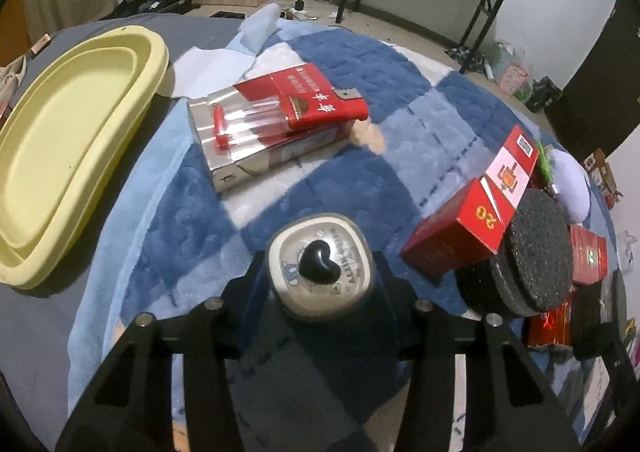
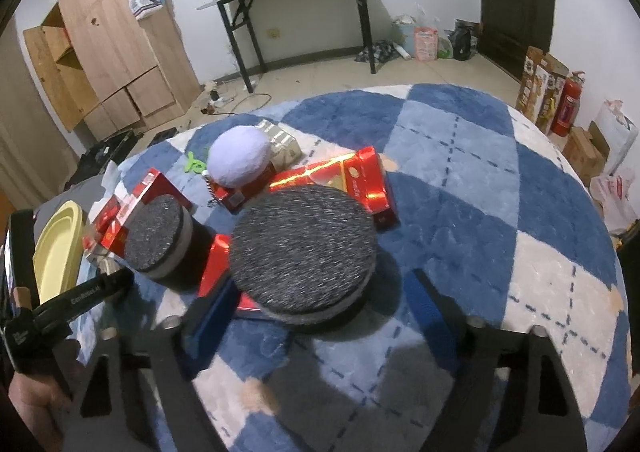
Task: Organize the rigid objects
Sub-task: 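Grasp the silver timer with the left gripper while the right grasps a black puck, then carry the timer and puck with both grippers over the yellow tray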
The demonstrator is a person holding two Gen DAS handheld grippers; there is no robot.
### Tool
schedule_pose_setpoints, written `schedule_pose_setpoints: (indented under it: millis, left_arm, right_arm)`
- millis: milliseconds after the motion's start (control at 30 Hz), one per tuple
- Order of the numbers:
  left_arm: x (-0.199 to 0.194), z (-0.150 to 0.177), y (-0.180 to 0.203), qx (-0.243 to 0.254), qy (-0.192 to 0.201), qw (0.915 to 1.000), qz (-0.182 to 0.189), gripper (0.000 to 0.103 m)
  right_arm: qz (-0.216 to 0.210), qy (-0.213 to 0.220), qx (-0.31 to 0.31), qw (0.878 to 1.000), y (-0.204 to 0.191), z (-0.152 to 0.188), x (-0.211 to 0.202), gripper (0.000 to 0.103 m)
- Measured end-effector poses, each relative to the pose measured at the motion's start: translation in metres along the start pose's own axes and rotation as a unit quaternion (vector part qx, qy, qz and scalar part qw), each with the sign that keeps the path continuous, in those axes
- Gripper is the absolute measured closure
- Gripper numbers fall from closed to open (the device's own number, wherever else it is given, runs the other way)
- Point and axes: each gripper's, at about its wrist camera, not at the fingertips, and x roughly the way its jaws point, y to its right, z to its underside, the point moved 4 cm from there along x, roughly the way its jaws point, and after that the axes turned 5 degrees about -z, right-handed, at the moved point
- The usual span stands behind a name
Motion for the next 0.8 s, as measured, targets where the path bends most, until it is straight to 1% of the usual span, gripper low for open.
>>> schedule_pose_setpoints:
  millis: [33, 100, 233, 333, 433, 500, 600, 700, 767, 800]
  left_arm:
    - [0.000, 0.001, 0.002, 0.003, 0.000, 1.0000, 0.000, 0.052]
    - [-0.001, 0.002, 0.003, 0.013, 0.004, 0.9999, 0.001, 0.052]
    - [-0.011, 0.005, 0.003, 0.019, 0.006, 0.9997, 0.012, 0.052]
    - [-0.025, 0.007, 0.001, 0.023, 0.018, 0.9995, 0.013, 0.052]
    - [-0.041, 0.005, 0.000, 0.037, 0.034, 0.9987, 0.011, 0.052]
    - [-0.058, 0.002, -0.001, 0.056, 0.051, 0.9971, 0.005, 0.052]
    - [-0.076, -0.005, 0.000, 0.078, 0.066, 0.9948, 0.003, 0.052]
    - [-0.096, -0.012, -0.005, 0.101, 0.077, 0.9917, -0.018, 0.052]
    - [-0.106, -0.015, -0.012, 0.096, 0.080, 0.9919, -0.018, 0.052]
    - [-0.117, -0.016, -0.018, 0.088, 0.085, 0.9925, -0.012, 0.052]
  right_arm:
    - [-0.001, 0.000, -0.006, 1.000, -0.002, 0.001, 0.000, 0.034]
    - [-0.005, 0.001, -0.018, 1.000, -0.005, 0.002, -0.001, 0.039]
    - [-0.010, 0.001, -0.013, 1.000, -0.004, 0.001, -0.004, 0.039]
    - [-0.008, 0.009, -0.014, 1.000, -0.003, -0.001, -0.010, 0.039]
    - [-0.017, 0.026, -0.016, 0.999, -0.005, -0.004, -0.020, 0.039]
    - [-0.025, 0.046, -0.026, 0.998, -0.009, -0.007, -0.030, 0.039]
    - [-0.032, 0.073, -0.038, 0.996, -0.014, -0.010, -0.045, 0.039]
    - [-0.033, 0.078, -0.054, 0.995, -0.020, -0.005, -0.050, 0.040]
    - [-0.040, 0.072, -0.057, 0.995, -0.022, 0.001, -0.049, 0.040]
    - [-0.042, 0.065, -0.062, 0.995, -0.025, 0.004, -0.048, 0.040]
